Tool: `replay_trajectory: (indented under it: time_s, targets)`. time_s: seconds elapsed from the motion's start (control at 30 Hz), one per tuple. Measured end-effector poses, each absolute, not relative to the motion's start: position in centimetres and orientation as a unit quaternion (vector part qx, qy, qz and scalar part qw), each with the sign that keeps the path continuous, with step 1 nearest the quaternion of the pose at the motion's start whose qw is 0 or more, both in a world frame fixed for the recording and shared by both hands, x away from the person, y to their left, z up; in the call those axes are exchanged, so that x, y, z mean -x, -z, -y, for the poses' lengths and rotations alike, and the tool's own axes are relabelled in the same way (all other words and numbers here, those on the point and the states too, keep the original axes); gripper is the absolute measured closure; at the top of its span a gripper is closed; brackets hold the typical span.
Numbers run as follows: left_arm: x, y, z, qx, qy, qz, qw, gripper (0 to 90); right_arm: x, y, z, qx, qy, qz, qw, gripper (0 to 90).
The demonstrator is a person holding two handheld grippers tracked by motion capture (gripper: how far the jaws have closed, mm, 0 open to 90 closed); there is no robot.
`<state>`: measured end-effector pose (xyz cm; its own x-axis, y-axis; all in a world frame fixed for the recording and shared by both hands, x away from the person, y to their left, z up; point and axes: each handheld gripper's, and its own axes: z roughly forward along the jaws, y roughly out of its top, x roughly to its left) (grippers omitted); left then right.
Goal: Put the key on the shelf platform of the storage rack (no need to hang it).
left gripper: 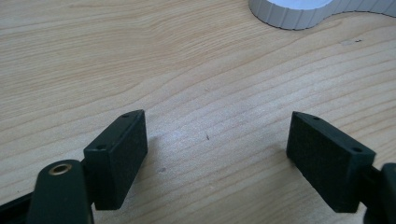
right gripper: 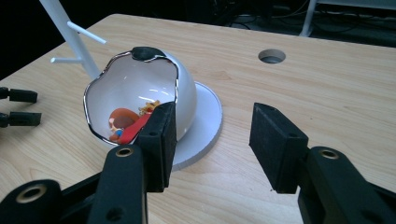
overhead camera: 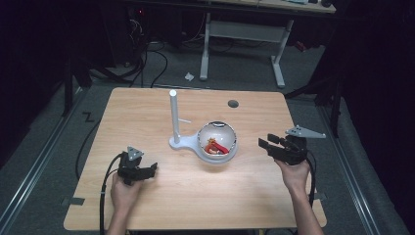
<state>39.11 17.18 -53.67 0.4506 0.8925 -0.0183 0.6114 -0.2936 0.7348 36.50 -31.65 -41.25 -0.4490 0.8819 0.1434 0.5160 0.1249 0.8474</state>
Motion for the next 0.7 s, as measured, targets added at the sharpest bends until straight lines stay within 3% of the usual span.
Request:
replay_trajectory:
  time_s: [0.7]
  targets:
    - [-39.1, 53.7, -17.2, -0.778, -0.203, -0.483, 0.346, 20.9, -34.7, 42.9, 33.6, -0.504, -0.45, -0.708, 0.205, 51.2]
